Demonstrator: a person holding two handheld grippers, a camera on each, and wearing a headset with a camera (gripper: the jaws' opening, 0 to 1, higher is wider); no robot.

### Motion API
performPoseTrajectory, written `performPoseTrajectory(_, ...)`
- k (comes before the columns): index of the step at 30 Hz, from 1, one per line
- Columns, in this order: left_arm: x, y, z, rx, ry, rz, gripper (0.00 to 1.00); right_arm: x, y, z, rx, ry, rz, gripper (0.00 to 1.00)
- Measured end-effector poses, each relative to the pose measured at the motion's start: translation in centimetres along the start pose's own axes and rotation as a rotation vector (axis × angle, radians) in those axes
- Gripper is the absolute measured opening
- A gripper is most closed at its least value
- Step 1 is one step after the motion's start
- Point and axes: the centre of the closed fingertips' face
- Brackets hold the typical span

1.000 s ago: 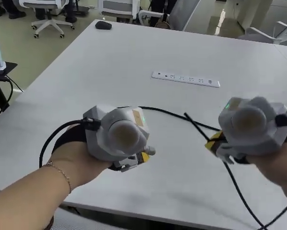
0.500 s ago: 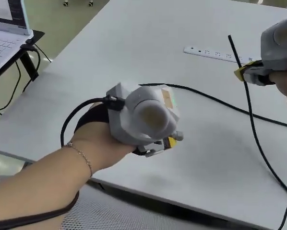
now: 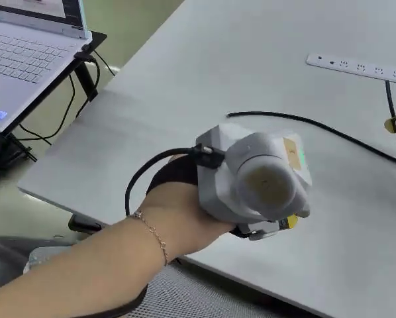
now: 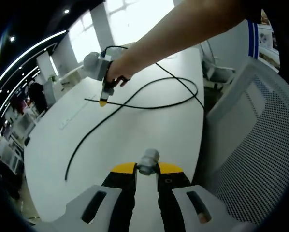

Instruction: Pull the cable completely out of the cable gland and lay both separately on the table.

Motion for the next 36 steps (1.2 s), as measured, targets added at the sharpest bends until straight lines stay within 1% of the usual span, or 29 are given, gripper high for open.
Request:
performPoseTrajectory(1, 0.0, 0.1, 0.1, 0.004, 0.001, -0.002, 0.17, 0.7, 0.2, 0.1, -0.001, -0.005, -0.018, 0.08)
performPoseTrajectory(2, -0.1, 0.1, 0.2, 0.009, 0.005, -0.001, 0.17, 1.1, 0.0, 0.4, 0.008, -0.014, -0.022, 0.08)
performPoseTrajectory(3, -0.2, 0.2, 0.2, 0.012, 0.008, 0.002, 0.17, 1.3, -1.0, 0.3, 0.017, -0.036, -0.022, 0.09)
performPoseTrajectory(4, -0.4, 0.2, 0.3, 0.015, 0.009, 0.007, 0.17, 1.5, -1.3, 0.3, 0.016, -0.041, -0.018, 0.10)
performPoseTrajectory(6, -0.7, 0.3, 0.5, 0.026, 0.008, 0.019, 0.17, 2.3, -2.4, 0.0, -0.003, -0.042, -0.017, 0.13)
performPoseTrajectory(7, -0.8, 0.4, 0.6, 0.034, 0.007, 0.024, 0.17, 3.0, -3.7, -1.0, -0.025, -0.050, -0.019, 0.15)
performPoseTrajectory(8, -0.8, 0.5, 0.6, 0.038, 0.006, 0.024, 0.17, 3.4, -4.3, -1.7, -0.055, -0.083, -0.012, 0.16)
performPoseTrajectory(9, -0.9, 0.6, 0.6, 0.041, 0.010, 0.021, 0.17, 3.7, -4.6, -2.0, -0.064, -0.110, -0.007, 0.17)
performPoseTrajectory(10, -0.9, 0.7, 0.6, 0.041, 0.014, 0.020, 0.17, 4.0, -5.4, -2.2, -0.058, -0.114, -0.004, 0.17)
performPoseTrajectory(11, -1.0, 0.6, 0.6, 0.041, 0.015, 0.023, 0.17, 4.4, -6.9, -3.1, -0.070, -0.119, 0.010, 0.17)
performPoseTrajectory(12, -1.1, 0.6, 0.6, 0.042, 0.014, 0.028, 0.17, 4.6, -7.9, -3.8, -0.090, -0.119, 0.019, 0.17)
performPoseTrajectory(13, -1.3, 0.4, 0.5, 0.043, 0.015, 0.034, 0.17, 4.9, -9.1, -4.5, -0.105, -0.104, 0.031, 0.17)
performPoseTrajectory(14, -1.3, 0.2, 0.5, 0.041, 0.014, 0.037, 0.17, 5.4, -10.5, -5.5, -0.131, -0.087, 0.029, 0.16)
performPoseTrajectory(15, -1.4, 0.0, 0.4, 0.039, 0.017, 0.037, 0.17, 6.3, -12.0, -6.8, -0.174, -0.094, 0.015, 0.16)
performPoseTrajectory(17, -1.5, -0.3, 0.0, 0.030, 0.014, 0.030, 0.17, 6.9, -14.4, -8.3, -0.184, -0.100, 0.027, 0.16)
performPoseTrajectory(18, -1.5, -0.4, -0.1, 0.032, 0.015, 0.032, 0.17, 7.4, -16.2, -9.5, -0.200, -0.108, 0.040, 0.16)
performPoseTrajectory(19, -1.7, -0.5, -0.1, 0.037, 0.016, 0.036, 0.17, 7.8, -17.3, -10.2, -0.210, -0.112, 0.042, 0.15)
performPoseTrajectory(20, -1.9, -0.5, -0.1, 0.048, 0.016, 0.045, 0.17, 8.4, -18.9, -11.3, -0.225, -0.120, 0.044, 0.14)
performPoseTrajectory(21, -2.2, -0.5, -0.1, 0.056, 0.014, 0.055, 0.17, 8.7, -19.9, -12.0, -0.237, -0.133, 0.050, 0.13)
performPoseTrajectory(22, -2.4, -0.4, 0.0, 0.071, 0.012, 0.064, 0.17, 9.3, -21.4, -12.9, -0.254, -0.149, 0.056, 0.13)
performPoseTrajectory(25, -2.4, -0.1, 0.1, 0.095, 0.031, 0.049, 0.17, 10.6, -24.5, -14.7, -0.288, -0.158, 0.064, 0.14)
performPoseTrajectory(26, -2.4, 0.3, 0.0, 0.109, 0.053, 0.038, 0.17, 11.0, -25.4, -15.2, -0.300, -0.163, 0.064, 0.14)
performPoseTrajectory(28, -2.2, 1.1, -0.4, 0.120, 0.066, 0.016, 0.17, 11.8, -27.2, -15.7, -0.303, -0.156, 0.070, 0.14)
performPoseTrajectory(29, -1.9, 1.5, -0.6, 0.134, 0.057, -0.005, 0.17, 12.2, -27.7, -15.8, -0.303, -0.153, 0.071, 0.14)
performPoseTrajectory(30, -1.5, 2.2, -0.7, 0.159, 0.060, -0.024, 0.17, 12.5, -28.6, -15.9, -0.297, -0.137, 0.077, 0.14)
performPoseTrajectory(32, -0.9, 3.6, -1.1, 0.196, 0.065, -0.043, 0.17, 12.9, -29.7, -16.0, -0.281, -0.110, 0.089, 0.15)
performPoseTrajectory(34, -0.5, 4.8, -1.2, 0.236, 0.041, -0.047, 0.17, 13.0, -30.4, -15.8, -0.260, -0.082, 0.102, 0.14)
performPoseTrajectory(35, -0.4, 5.6, -1.3, 0.261, 0.016, -0.044, 0.17, 13.0, -30.9, -15.7, -0.247, -0.063, 0.112, 0.14)
performPoseTrajectory(36, -0.2, 6.1, -1.6, 0.263, 0.004, -0.046, 0.17, 12.9, -31.2, -15.6, -0.243, -0.056, 0.124, 0.13)
Point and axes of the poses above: the centre of the closed fingertips' face, and the gripper's own axes: y roughly forward along the fingers, z roughly to its right, x roughly out of its underside, and after that the axes turned 12 degrees about x, right-handed
